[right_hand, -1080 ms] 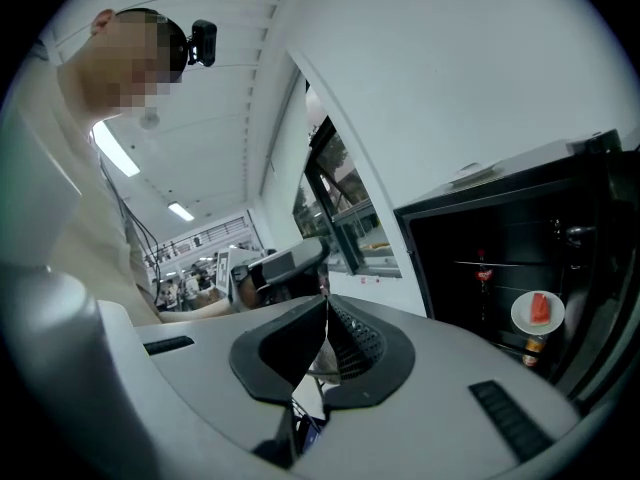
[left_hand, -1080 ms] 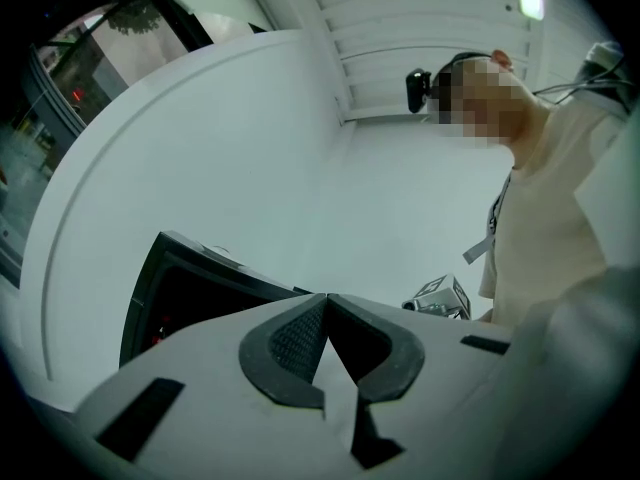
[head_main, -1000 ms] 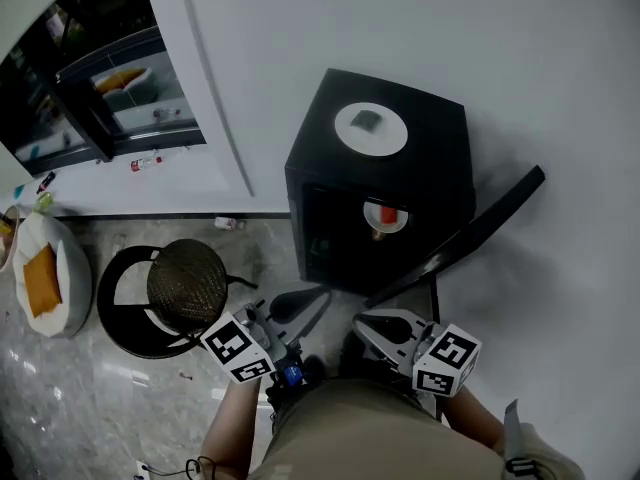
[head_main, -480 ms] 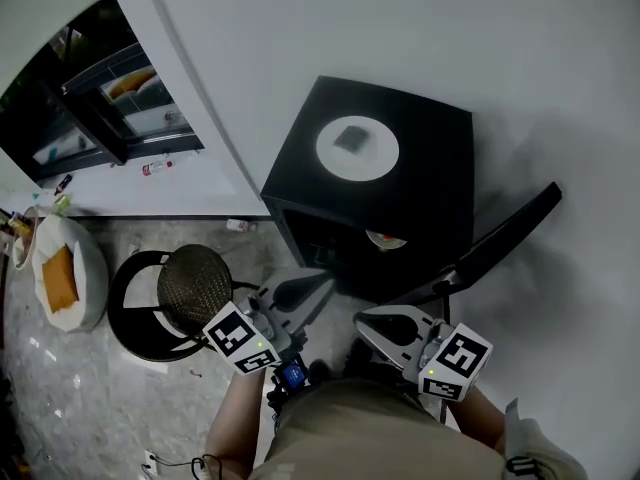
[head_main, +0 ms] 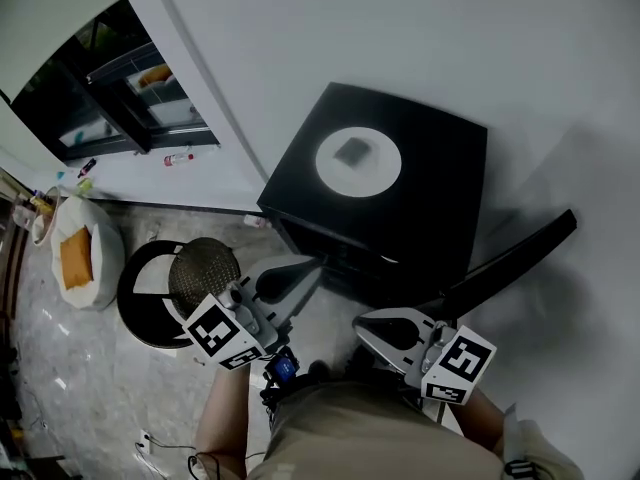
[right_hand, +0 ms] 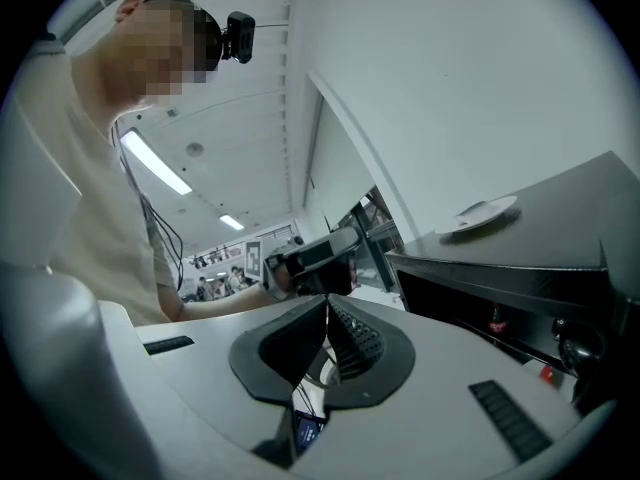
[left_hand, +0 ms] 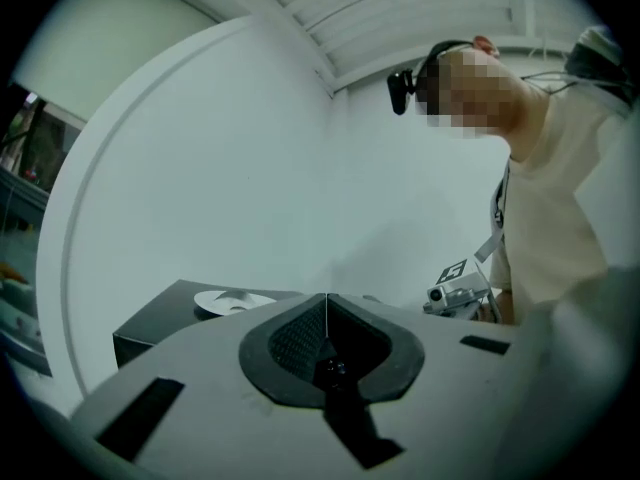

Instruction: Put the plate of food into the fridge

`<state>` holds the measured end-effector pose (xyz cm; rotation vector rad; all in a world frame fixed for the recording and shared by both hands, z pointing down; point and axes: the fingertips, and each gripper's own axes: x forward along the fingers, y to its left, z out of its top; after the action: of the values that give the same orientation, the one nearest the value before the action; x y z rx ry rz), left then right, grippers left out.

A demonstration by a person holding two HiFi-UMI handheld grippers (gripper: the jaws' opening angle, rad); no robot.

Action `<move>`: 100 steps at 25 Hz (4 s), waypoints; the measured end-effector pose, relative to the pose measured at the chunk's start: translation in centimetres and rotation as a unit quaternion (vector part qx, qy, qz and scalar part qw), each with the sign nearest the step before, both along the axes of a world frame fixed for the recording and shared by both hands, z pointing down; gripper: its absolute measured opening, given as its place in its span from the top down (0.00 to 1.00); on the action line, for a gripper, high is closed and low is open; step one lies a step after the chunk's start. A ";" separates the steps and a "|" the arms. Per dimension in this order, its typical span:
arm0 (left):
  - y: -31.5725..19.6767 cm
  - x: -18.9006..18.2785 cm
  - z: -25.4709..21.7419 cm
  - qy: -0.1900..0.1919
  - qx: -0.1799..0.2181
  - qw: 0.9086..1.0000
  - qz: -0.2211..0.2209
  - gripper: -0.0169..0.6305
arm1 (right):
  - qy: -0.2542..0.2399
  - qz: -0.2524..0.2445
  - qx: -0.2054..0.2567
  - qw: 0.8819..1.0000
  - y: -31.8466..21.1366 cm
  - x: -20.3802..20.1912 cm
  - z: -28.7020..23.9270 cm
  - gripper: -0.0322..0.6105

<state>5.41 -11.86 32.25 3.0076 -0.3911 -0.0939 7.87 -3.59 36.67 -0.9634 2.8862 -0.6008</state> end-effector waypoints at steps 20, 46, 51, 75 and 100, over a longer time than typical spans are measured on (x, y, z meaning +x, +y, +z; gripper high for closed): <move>-6.1 1.8 -0.7 -0.070 0.083 0.994 0.020 0.96 | -0.006 0.034 -0.001 0.999 -1.3 0.3 -0.5 0.92; -9.4 6.0 3.3 -0.260 0.229 0.922 0.171 0.63 | 0.037 0.098 -0.026 0.994 -5.7 -1.6 0.0 0.92; -9.0 7.0 4.2 -0.292 0.237 0.900 0.220 0.62 | 0.037 0.097 -0.027 0.994 -5.7 -1.2 0.2 0.92; -9.5 7.5 5.5 -0.343 0.143 0.893 0.253 0.65 | 0.051 0.059 -0.052 0.996 -4.7 -1.7 1.9 0.92; -11.2 7.8 6.3 -0.387 0.081 0.883 0.253 0.70 | 0.041 0.043 -0.052 0.997 -4.3 -1.8 2.1 0.92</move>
<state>13.18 -23.09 38.51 3.0458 0.3929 1.1846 6.10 -7.86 38.81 -1.1436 2.8909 -0.7277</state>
